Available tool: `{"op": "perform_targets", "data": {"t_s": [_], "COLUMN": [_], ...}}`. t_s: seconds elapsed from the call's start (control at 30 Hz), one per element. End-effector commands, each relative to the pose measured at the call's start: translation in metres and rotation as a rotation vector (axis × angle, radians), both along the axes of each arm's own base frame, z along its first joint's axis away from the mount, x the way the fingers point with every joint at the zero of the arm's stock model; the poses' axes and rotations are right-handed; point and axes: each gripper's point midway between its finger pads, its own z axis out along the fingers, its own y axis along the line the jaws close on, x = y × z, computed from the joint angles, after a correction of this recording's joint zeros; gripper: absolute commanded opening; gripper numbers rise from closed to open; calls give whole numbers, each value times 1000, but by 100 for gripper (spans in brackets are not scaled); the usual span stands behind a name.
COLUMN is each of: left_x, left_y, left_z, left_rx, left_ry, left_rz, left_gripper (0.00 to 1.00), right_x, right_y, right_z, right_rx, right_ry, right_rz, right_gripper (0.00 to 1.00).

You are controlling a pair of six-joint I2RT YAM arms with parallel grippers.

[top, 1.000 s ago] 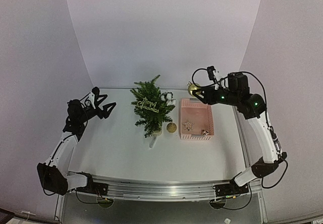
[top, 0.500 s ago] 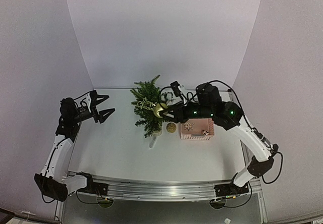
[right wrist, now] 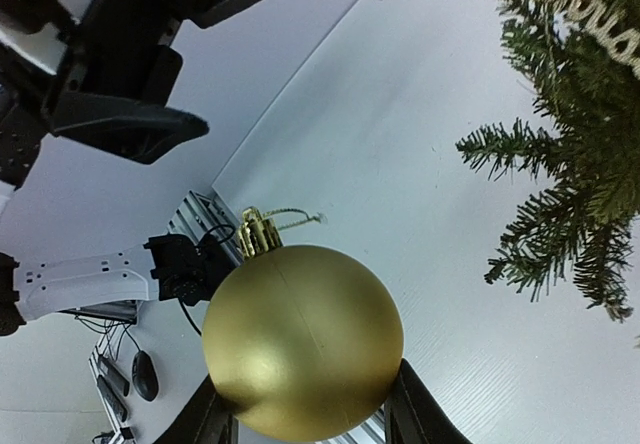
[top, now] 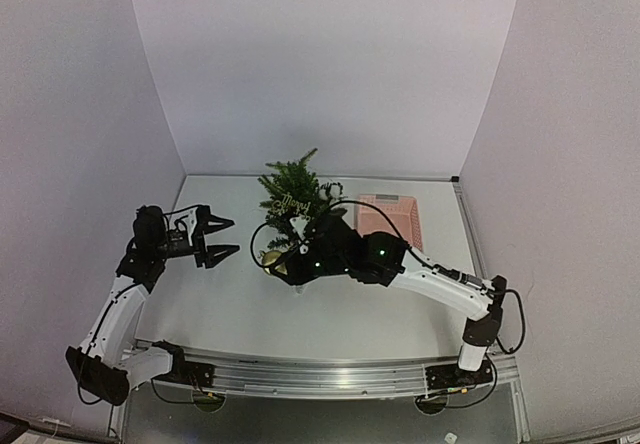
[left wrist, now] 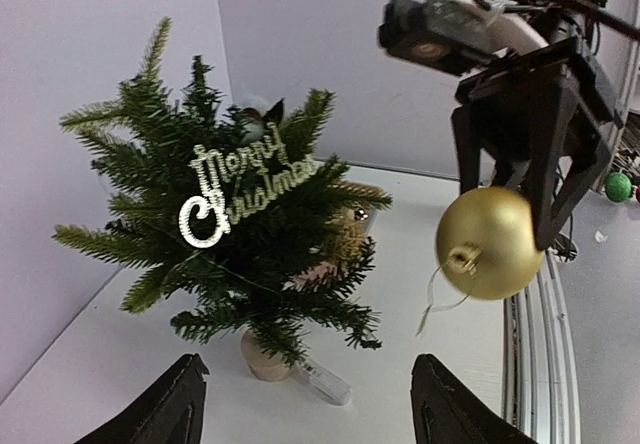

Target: Decorate the small christmas tree

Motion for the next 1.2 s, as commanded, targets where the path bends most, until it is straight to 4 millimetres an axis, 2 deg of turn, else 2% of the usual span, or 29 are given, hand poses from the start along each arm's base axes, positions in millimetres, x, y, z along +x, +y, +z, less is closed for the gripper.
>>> {"op": "perform_targets", "data": {"t_s": [0.0, 0.2, 0.37, 0.53, 0.93, 1.07, 1.17], "left_x": [-35, -49, -41, -17, -2, 0, 5], "left_y": [-9, -10, -17, -22, -44, -54, -57], "left_z": [-1, -15, -15, -10, -27, -42, -40], "left_rx": [33, 84, 39, -7, 34, 75, 71], "left_ry": [-37, 4, 79, 61, 72, 80, 66], "left_rz": [-148, -234, -215, -56, -26, -29, -16], "left_gripper": [66, 55, 45, 47, 46, 46, 44], "right_x": [5, 22, 32, 38, 40, 38, 36], "right_y": [15, 19, 11, 7, 9, 6, 4], "right_z": [-3, -7, -14, -16, -18, -16, -14], "right_rx": [8, 9, 2, 1, 12, 13, 15], "right_ry": [8, 6, 13, -3, -24, -33, -36], "right_rz": [-61, -159, -255, -295, -285, -275, -270], "right_gripper": [23, 18, 19, 20, 20, 20, 20]}}
